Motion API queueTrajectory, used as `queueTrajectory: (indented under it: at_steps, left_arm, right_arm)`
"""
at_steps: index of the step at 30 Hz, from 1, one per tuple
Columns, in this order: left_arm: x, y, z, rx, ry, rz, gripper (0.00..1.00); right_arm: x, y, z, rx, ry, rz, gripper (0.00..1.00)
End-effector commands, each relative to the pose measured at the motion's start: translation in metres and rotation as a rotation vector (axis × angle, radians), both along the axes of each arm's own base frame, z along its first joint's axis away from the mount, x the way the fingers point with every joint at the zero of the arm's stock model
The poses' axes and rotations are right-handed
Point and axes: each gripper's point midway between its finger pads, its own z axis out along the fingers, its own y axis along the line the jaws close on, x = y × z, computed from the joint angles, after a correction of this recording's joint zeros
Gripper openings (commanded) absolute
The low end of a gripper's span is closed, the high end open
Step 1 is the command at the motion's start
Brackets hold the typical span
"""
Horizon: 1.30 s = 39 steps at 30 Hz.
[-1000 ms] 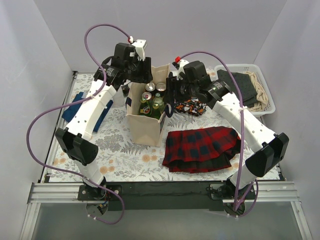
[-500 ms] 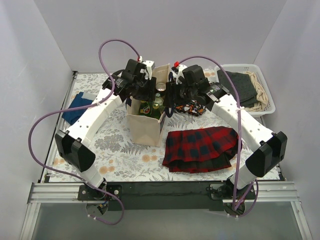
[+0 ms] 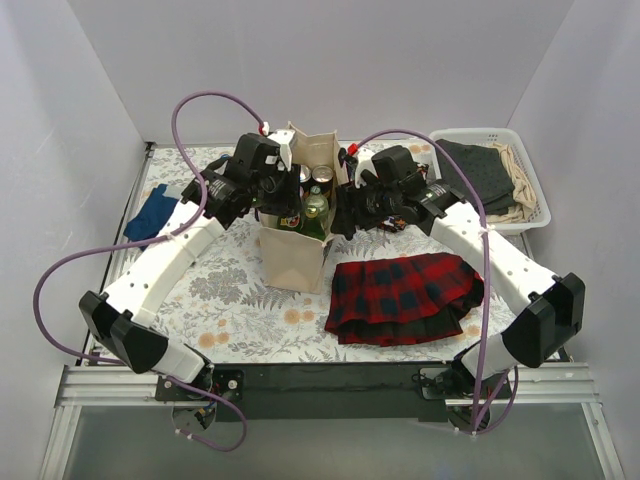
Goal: Take the beverage out of the canvas bag
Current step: Take out the drink from the canvas bag.
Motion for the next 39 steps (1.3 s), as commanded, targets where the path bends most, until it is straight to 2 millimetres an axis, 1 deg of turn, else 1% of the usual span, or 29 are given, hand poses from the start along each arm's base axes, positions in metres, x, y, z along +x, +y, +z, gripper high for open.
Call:
queueTrajectory:
  at_steps: [1,3,5,9,15,19,22,27,30,31,32,33,35,36,39]
  left_arm:
    - [-0.01,0.0,0.003,-0.02,0.005,0.005,0.34]
    - [-0.011,0.0,-0.006,-0.001,0.027,0.003,0.33]
    - [-0.012,0.003,-0.013,0.025,0.044,0.01,0.28]
    - [-0.015,0.004,-0.025,0.056,0.071,0.012,0.24]
    - [-0.019,0.006,-0.033,0.069,0.089,0.013,0.2]
    - [-0.029,0.011,-0.041,0.083,0.121,0.015,0.18]
    - [-0.033,0.013,-0.042,0.084,0.126,0.015,0.17]
    - [-0.029,0.013,-0.043,0.091,0.122,0.03,0.15]
    - [-0.02,0.018,-0.042,0.098,0.101,0.096,0.16]
    - [-0.017,0.02,-0.042,0.108,0.096,0.124,0.19]
    - [-0.011,0.025,-0.039,0.111,0.082,0.178,0.21]
    - [-0.006,0.025,-0.032,0.103,0.063,0.2,0.22]
    - [-0.001,0.023,-0.028,0.09,0.051,0.217,0.26]
    - [0.005,0.019,-0.018,0.059,0.029,0.231,0.29]
    - [0.013,0.011,-0.006,0.007,-0.002,0.238,0.36]
  right_arm:
    - [-0.018,0.005,0.023,0.05,-0.072,0.108,0.67]
    - [-0.021,0.007,0.027,0.061,-0.079,0.128,0.67]
    - [-0.026,0.012,0.031,0.07,-0.085,0.154,0.68]
    - [-0.03,0.016,0.03,0.069,-0.085,0.175,0.68]
    - [-0.041,0.02,0.024,0.058,-0.067,0.207,0.68]
    - [-0.052,0.024,0.018,0.044,-0.049,0.237,0.68]
    - [-0.055,0.023,0.013,0.033,-0.039,0.238,0.68]
    - [-0.058,0.025,0.01,0.024,-0.029,0.242,0.69]
    - [-0.058,0.025,0.006,0.006,-0.027,0.236,0.69]
    - [-0.06,0.026,0.004,0.0,-0.021,0.241,0.69]
    - [-0.061,0.026,0.003,-0.001,-0.02,0.244,0.69]
    - [-0.062,0.027,0.003,0.0,-0.016,0.244,0.69]
    - [-0.067,0.03,-0.001,-0.004,-0.006,0.257,0.69]
    - [-0.069,0.031,-0.002,-0.008,-0.005,0.259,0.69]
    - [-0.07,0.031,-0.006,-0.026,-0.004,0.259,0.68]
